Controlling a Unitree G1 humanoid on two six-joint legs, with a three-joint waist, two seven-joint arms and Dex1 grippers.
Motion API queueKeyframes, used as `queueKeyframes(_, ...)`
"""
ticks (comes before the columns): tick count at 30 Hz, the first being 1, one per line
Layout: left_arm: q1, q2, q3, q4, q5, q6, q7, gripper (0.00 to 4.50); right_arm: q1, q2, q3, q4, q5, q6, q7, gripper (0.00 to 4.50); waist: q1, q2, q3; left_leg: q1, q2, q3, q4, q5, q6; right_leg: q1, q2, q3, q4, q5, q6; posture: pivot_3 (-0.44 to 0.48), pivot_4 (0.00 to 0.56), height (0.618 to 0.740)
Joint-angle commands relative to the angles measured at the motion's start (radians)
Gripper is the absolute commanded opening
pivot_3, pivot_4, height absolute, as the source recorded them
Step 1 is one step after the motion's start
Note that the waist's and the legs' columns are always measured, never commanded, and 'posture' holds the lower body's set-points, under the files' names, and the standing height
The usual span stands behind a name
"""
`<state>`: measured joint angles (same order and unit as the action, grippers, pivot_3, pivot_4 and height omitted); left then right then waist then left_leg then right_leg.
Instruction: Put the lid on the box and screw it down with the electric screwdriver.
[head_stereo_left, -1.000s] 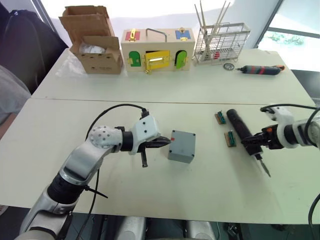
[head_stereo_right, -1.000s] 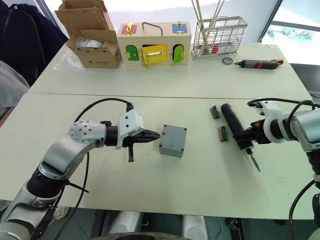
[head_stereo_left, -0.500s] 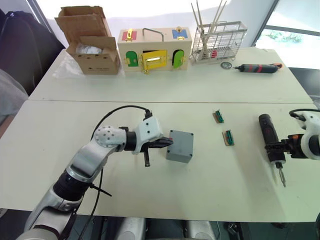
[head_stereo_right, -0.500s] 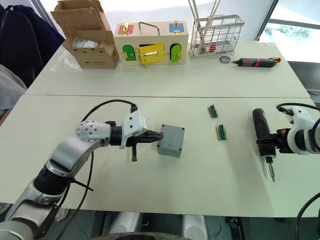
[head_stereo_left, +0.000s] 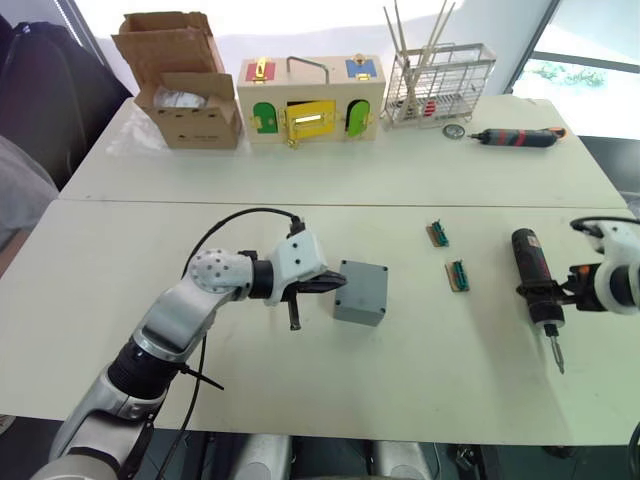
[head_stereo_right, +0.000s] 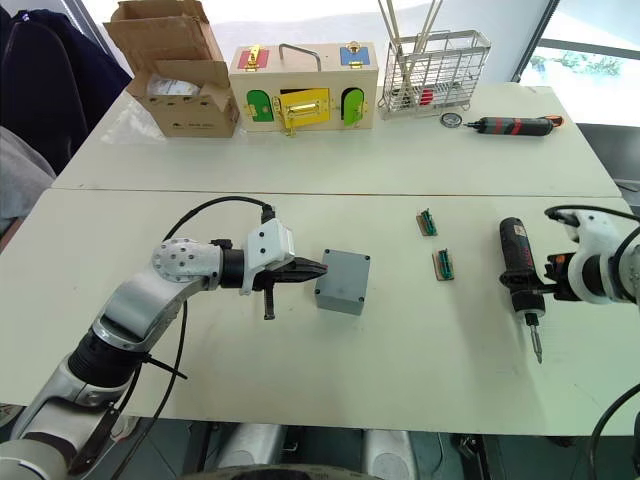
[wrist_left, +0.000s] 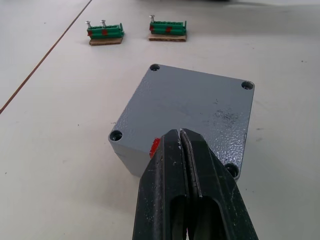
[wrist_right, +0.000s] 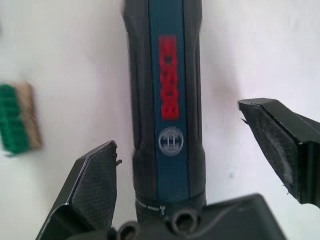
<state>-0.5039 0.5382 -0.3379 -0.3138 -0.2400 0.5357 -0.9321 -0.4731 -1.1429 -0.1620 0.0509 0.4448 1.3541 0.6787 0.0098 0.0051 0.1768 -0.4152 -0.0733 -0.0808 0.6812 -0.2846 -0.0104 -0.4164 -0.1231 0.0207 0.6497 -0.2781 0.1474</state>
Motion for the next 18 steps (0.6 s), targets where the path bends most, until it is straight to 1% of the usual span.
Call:
queueKeyframes(1, -0.003, 0.006, 0.015, -0.008, 0.003, -0.016, -0.001, 0.00, -0.086, -0.028, -0.048, -0.042, -0.007, -0.112, 0.017, 4.48, 0.000, 0.000, 0.000, 0.000, 0.000, 0.000, 0.000, 0.000, 0.000, 0.000, 0.000, 0.000, 0.000, 0.000, 0.000, 0.000, 0.150, 0.731)
queueKeyframes(3, -0.008, 0.007, 0.016, -0.002, 0.005, -0.019, -0.005, 0.00, -0.112, -0.004, -0.065, -0.078, 0.016, -0.143, 0.029, 4.48, 0.000, 0.000, 0.000, 0.000, 0.000, 0.000, 0.000, 0.000, 0.000, 0.000, 0.000, 0.000, 0.000, 0.000, 0.000, 0.000, 0.150, 0.731)
queueKeyframes(4, -0.014, 0.009, 0.016, 0.003, 0.006, -0.021, -0.009, 0.00, -0.105, 0.023, -0.073, -0.132, 0.034, -0.168, 0.038, 4.48, 0.000, 0.000, 0.000, 0.000, 0.000, 0.000, 0.000, 0.000, 0.000, 0.000, 0.000, 0.000, 0.000, 0.000, 0.000, 0.000, 0.150, 0.731)
queueKeyframes(6, -0.029, 0.009, 0.014, 0.015, 0.011, -0.026, -0.017, 0.00, -0.044, 0.100, -0.091, -0.261, 0.065, -0.259, 0.050, 4.48, 0.000, -0.001, 0.000, 0.000, 0.001, -0.001, -0.001, 0.000, 0.000, 0.000, 0.001, -0.001, 0.000, 0.000, 0.000, 0.000, 0.150, 0.731)
queueKeyframes(9, -0.044, 0.012, 0.016, 0.027, 0.015, -0.030, -0.026, 0.00, 0.068, 0.231, -0.119, -0.383, 0.076, -0.310, -0.007, 4.48, 0.005, -0.002, 0.000, 0.000, 0.001, -0.002, 0.000, 0.000, 0.000, 0.001, 0.001, -0.001, 0.000, 0.000, 0.000, 0.000, 0.150, 0.731)
queueKeyframes(11, -0.048, 0.016, 0.022, 0.030, 0.014, -0.030, -0.030, 0.00, 0.120, 0.298, -0.138, -0.424, 0.076, -0.321, -0.051, 4.48, 0.006, -0.001, 0.000, 0.000, 0.000, -0.003, 0.000, 0.000, 0.000, 0.001, 0.001, -0.001, 0.000, 0.000, 0.000, 0.000, 0.150, 0.731)
queueKeyframes(13, -0.051, 0.022, 0.030, 0.028, 0.009, -0.027, -0.033, 0.00, 0.208, 0.388, -0.167, -0.456, 0.060, -0.374, -0.108, 4.48, 0.003, -0.001, 0.000, 0.000, -0.001, -0.002, 0.001, 0.000, 0.000, 0.002, 0.000, 0.000, 0.000, 0.000, 0.000, 0.000, 0.150, 0.731)
queueKeyframes(14, -0.054, 0.021, 0.034, 0.028, 0.005, -0.025, -0.033, 0.00, 0.245, 0.418, -0.171, -0.470, 0.052, -0.400, -0.129, 4.48, 0.004, -0.004, -0.001, 0.000, -0.001, -0.001, 0.002, 0.000, 0.000, 0.002, 0.000, 0.001, 0.000, 0.000, 0.000, 0.000, 0.150, 0.731)
queueKeyframes(18, -0.067, 0.019, 0.038, 0.029, -0.004, -0.018, -0.039, 0.00, 0.320, 0.482, -0.175, -0.496, 0.040, -0.452, -0.172, 4.48, 0.001, -0.003, -0.001, 0.001, 0.000, -0.003, -0.001, 0.001, -0.001, 0.001, 0.002, 0.000, 0.000, 0.000, 0.000, 0.000, 0.150, 0.731)
